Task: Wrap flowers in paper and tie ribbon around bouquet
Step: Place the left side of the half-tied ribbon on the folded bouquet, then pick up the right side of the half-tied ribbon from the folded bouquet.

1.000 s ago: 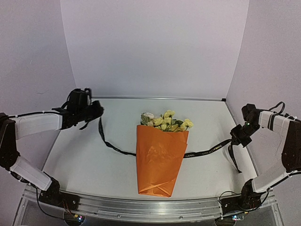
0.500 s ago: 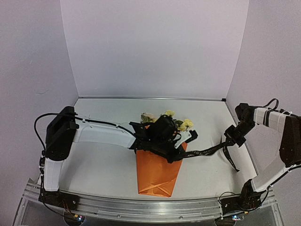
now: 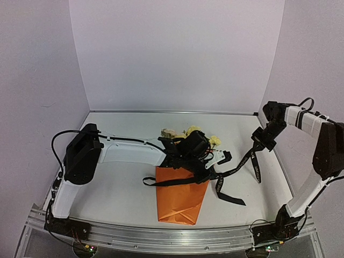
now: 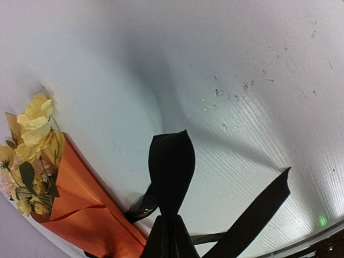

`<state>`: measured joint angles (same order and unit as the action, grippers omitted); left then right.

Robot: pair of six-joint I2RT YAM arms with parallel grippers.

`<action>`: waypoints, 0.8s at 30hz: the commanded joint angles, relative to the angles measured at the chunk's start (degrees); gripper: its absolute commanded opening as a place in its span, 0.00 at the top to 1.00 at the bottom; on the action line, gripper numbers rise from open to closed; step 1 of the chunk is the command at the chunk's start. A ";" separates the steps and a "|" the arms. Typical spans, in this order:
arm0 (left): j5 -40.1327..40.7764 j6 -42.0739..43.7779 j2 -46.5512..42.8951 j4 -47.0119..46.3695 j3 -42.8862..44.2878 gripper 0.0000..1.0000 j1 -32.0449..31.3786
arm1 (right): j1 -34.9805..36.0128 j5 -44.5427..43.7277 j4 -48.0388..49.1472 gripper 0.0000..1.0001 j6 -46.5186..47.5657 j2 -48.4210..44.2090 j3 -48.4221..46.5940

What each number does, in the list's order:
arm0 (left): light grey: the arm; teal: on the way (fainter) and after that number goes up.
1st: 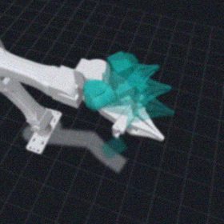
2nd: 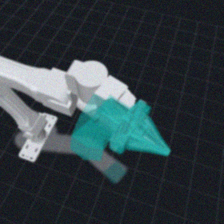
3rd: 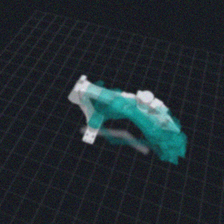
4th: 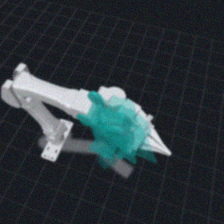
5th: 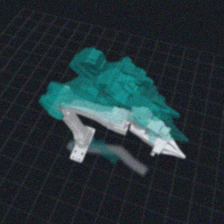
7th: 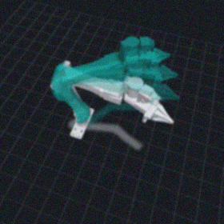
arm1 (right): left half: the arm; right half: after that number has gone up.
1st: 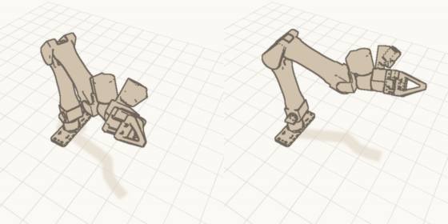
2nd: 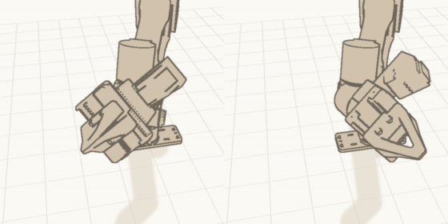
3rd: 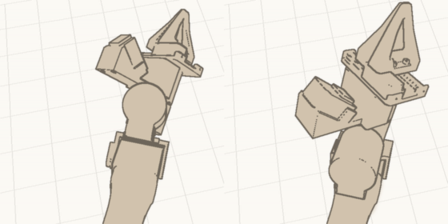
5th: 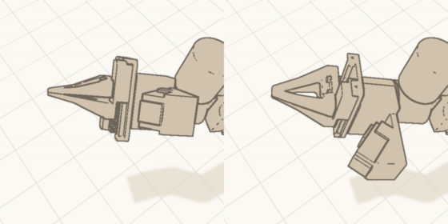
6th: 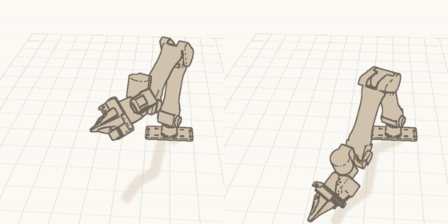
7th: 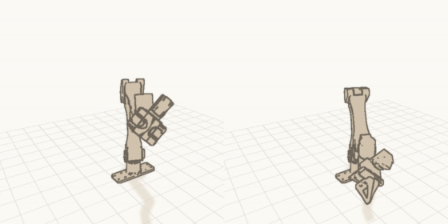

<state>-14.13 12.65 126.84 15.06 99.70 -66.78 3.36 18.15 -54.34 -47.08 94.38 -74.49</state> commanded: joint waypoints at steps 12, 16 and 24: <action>-0.94 -8.16 5.59 -6.28 10.26 0.57 3.35 | 7.41 7.16 -1.36 1.00 -16.71 -7.80 -4.70; -2.36 -12.26 -2.25 -12.41 0.60 0.38 5.18 | 8.94 7.13 -1.04 1.00 -19.16 -9.41 -4.64; -2.08 -15.37 -19.98 -13.12 -20.73 0.36 8.90 | 15.34 3.83 -0.10 1.00 -23.05 -12.22 -4.37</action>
<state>-16.42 -0.55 118.01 4.77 86.28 -59.62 15.16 24.86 -55.14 -66.77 85.62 -77.25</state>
